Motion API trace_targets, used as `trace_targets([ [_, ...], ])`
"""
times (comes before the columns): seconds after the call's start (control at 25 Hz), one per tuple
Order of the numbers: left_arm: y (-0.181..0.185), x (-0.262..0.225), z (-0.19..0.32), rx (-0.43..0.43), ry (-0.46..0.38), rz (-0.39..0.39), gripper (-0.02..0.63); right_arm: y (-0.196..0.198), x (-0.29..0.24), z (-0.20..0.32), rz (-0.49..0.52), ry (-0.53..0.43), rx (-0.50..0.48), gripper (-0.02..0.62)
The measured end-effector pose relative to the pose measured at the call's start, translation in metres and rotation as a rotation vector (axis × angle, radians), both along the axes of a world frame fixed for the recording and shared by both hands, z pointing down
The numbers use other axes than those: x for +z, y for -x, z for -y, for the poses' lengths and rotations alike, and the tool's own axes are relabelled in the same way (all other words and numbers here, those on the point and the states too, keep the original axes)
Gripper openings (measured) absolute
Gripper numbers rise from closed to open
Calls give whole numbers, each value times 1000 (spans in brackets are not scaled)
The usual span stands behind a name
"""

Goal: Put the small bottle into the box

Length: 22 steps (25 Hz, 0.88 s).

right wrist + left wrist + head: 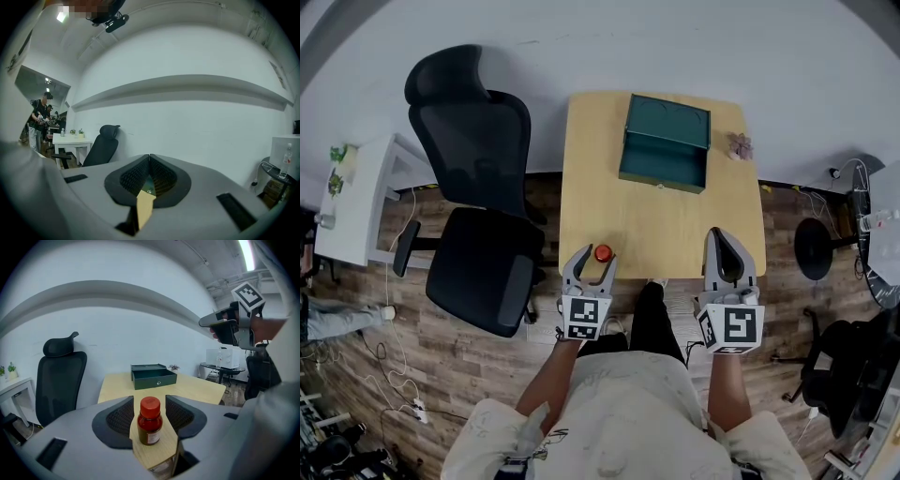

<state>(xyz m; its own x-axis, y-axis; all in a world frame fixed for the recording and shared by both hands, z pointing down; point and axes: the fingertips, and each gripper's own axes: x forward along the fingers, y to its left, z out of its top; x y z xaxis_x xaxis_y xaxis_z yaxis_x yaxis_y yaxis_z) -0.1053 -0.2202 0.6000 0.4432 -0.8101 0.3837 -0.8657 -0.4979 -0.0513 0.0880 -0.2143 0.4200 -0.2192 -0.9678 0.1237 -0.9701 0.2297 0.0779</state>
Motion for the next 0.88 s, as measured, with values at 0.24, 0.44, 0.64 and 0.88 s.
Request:
trace_targets([
  [0.24, 0, 0, 0, -5, 2, 13, 129, 0, 0, -1, -5, 4, 2, 15],
  [0.44, 2, 0, -1, -6, 3, 12, 127, 3, -1, -2, -11, 0, -8, 15],
  [0.64, 3, -1, 0, -14, 8, 7, 127, 3, -4, -1, -9, -3, -4, 15],
  [0.88, 6, -29, 5, -23, -39, -18, 127, 5, -7, -1, -8, -10, -6, 15],
])
